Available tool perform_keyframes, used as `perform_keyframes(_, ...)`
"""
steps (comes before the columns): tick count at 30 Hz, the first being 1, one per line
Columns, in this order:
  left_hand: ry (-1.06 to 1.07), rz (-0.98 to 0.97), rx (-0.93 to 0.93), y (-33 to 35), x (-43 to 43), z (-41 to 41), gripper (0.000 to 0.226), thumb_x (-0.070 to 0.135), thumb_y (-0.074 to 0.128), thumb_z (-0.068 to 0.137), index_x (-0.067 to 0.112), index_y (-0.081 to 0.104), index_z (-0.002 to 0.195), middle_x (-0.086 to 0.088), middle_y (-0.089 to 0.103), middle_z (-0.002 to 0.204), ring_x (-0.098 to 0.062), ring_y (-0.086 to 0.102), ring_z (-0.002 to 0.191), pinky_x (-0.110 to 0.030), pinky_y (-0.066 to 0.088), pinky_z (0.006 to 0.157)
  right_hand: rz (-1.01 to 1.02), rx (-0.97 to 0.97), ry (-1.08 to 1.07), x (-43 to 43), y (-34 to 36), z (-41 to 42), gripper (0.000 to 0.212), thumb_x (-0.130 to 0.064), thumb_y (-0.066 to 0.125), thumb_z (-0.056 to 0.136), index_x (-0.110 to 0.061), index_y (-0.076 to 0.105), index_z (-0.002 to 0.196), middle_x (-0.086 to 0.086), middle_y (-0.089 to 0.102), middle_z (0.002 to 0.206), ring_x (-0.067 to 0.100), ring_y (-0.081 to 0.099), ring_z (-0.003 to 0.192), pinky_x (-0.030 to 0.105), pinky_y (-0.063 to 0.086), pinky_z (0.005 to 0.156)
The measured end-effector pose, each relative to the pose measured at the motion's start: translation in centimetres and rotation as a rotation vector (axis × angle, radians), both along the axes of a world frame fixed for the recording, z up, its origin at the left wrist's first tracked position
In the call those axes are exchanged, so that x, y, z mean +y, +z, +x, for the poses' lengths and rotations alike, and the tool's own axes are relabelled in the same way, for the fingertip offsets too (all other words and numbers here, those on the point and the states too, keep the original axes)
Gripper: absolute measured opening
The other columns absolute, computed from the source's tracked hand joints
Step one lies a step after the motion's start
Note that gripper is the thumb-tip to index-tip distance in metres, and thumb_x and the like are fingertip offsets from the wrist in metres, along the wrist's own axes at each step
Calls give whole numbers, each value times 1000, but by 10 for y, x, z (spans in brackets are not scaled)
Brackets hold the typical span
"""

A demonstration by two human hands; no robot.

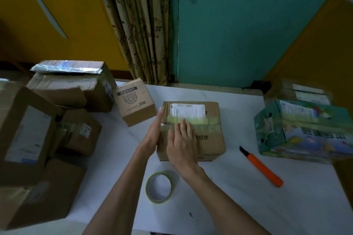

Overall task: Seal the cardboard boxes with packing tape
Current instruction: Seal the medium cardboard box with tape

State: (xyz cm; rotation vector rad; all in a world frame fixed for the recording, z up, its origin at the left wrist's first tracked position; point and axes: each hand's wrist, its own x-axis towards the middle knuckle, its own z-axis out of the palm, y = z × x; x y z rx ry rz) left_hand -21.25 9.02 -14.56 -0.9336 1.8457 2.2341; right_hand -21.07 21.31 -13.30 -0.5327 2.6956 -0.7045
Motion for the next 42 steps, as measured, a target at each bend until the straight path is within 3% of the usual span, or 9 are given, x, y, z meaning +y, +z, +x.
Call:
perform_keyframes(2, -28, -75, 17, 0, 5, 2, 51, 62, 53, 96, 25, 65, 128, 1, 74, 119, -15, 71, 109, -40, 53, 101, 3, 44, 67, 5, -9, 5, 76, -52, -2, 95, -13, 16, 158, 2, 2, 166, 17, -7, 153, 38, 0, 122)
perform_keyframes(8, -64, -558, -40, -8, 14, -1, 41, 54, 56, 98, 36, 53, 135, 10, 69, 120, -13, 68, 104, -46, 56, 93, -71, 334, -260, 54, -11, -37, 55, -46, 57, 91, -14, 53, 135, 9, 50, 145, 31, 43, 134, 51, 38, 110)
perform_keyframes(11, -137, -752, -149, 0, 26, -11, 67, 77, 53, 83, 33, 46, 133, 10, 67, 115, -20, 66, 103, -45, 56, 90, -32, -7, -439, 79, -1, -73, 105, -74, 62, 77, -10, 23, 151, 13, 37, 153, 35, 42, 135, 49, 43, 105)
perform_keyframes(14, -135, -842, -313, 7, 48, -26, 97, 91, 55, 67, 21, 39, 132, 1, 65, 114, -27, 66, 103, -42, 52, 86, -98, -250, -501, 83, 5, -93, 110, -76, 67, 71, -5, 27, 144, 13, 55, 136, 33, 58, 118, 36, 49, 83)
perform_keyframes(28, -14, -1021, -275, 3, 56, -30, 40, 59, 34, 104, 20, 43, 108, -3, 66, 98, -21, 58, 80, -39, 46, 72, -51, 50, -551, 88, -19, -96, 54, -48, 32, 104, -4, 61, 93, 1, 53, 67, 22, 54, 62, 28, 35, 50)
perform_keyframes(32, 13, -1021, -277, 6, 51, -32, 43, 46, 23, 109, 14, 52, 112, -10, 68, 100, -24, 58, 81, -41, 48, 73, -49, 31, -548, 91, -13, -99, 56, -41, 23, 107, -3, 64, 106, 6, 59, 79, 24, 55, 69, 31, 40, 59)
perform_keyframes(36, -46, -983, -321, 13, 64, -38, 72, 69, 44, 95, 10, 39, 136, -10, 59, 126, -30, 62, 107, -50, 53, 90, 66, -73, -463, 80, -4, -95, 90, -72, 42, 90, -4, 28, 147, 16, 50, 137, 34, 56, 113, 41, 48, 83)
perform_keyframes(38, -82, -984, -366, 18, 72, -38, 107, 86, 55, 76, 7, 28, 145, -12, 49, 134, -32, 55, 119, -49, 51, 92, 96, -99, -486, 72, 0, -94, 110, -84, 55, 73, -4, 27, 143, 15, 45, 138, 35, 50, 120, 44, 46, 89)
perform_keyframes(42, -67, -951, -410, 19, 69, -45, 101, 87, 60, 70, 10, 34, 131, -9, 53, 121, -31, 60, 109, -44, 50, 84, 37, -156, -551, 68, -2, -104, 110, -82, 67, 63, -3, 36, 133, 13, 53, 124, 33, 58, 108, 34, 45, 72)
